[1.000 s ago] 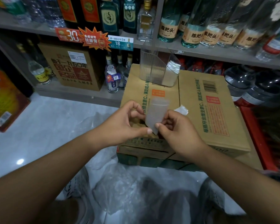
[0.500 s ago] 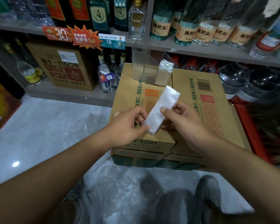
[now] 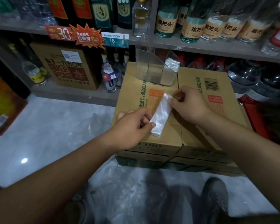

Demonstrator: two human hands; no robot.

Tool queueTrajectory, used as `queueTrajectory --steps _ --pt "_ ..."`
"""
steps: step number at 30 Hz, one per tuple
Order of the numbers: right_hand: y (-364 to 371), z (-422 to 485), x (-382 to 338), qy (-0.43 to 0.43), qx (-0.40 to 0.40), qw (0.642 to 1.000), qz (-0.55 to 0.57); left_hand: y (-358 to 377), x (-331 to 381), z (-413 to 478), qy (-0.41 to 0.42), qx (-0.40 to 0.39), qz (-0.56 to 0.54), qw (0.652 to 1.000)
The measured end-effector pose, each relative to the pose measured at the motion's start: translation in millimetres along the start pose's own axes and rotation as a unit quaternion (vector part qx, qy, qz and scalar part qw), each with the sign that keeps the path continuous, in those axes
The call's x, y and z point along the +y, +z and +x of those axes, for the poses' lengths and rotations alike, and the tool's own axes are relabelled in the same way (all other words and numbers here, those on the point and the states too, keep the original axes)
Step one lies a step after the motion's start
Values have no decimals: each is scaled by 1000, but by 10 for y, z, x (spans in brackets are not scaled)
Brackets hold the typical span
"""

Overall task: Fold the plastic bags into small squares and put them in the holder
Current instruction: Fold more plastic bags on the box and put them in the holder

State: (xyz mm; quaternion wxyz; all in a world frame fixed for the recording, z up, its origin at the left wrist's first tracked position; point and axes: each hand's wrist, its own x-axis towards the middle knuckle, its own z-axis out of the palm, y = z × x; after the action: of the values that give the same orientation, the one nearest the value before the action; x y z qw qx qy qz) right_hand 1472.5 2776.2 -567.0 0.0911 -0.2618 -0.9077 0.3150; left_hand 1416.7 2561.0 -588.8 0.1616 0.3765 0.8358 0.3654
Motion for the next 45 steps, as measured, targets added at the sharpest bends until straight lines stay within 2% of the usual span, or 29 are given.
queueTrajectory --steps 4,9,15,17,19,22,25,27,28,30,33,38,45 --pt "33 9 11 -69 -18 997 -31 -25 22 17 -16 -7 13 1000" --pt "-21 -50 -11 -88 -66 991 -70 -177 33 50 -59 -17 21 998" --pt "-5 -172 -29 -81 -69 991 -81 -315 -37 68 -115 66 50 990" --pt "-5 -211 -40 -80 -69 990 -89 -312 -38 49 -99 108 91 985" --pt "-8 -242 -50 -76 -66 990 -97 -265 -22 -5 -47 132 134 981" --pt "-14 -269 -51 -64 -55 991 -107 -149 5 -102 22 85 198 976" --pt "-16 -321 -64 -60 -37 990 -125 -37 -47 -180 -5 -40 252 967" --pt "-4 -422 -109 -116 -17 979 -166 2 -107 -216 -1 -78 300 951" --pt "8 -492 -136 -154 -34 969 -191 17 -125 -235 4 -83 320 944" --pt "69 -633 -171 -194 -123 946 -229 40 -130 -249 6 -85 346 934" --pt "142 -716 -93 -159 -228 920 -278 61 -106 -254 1 -80 363 928" --pt "60 -577 72 -141 -236 907 -319 85 -128 -244 -1 -72 354 933" --pt "78 -524 127 -147 -181 949 -214 -18 -231 -257 50 -32 222 973"
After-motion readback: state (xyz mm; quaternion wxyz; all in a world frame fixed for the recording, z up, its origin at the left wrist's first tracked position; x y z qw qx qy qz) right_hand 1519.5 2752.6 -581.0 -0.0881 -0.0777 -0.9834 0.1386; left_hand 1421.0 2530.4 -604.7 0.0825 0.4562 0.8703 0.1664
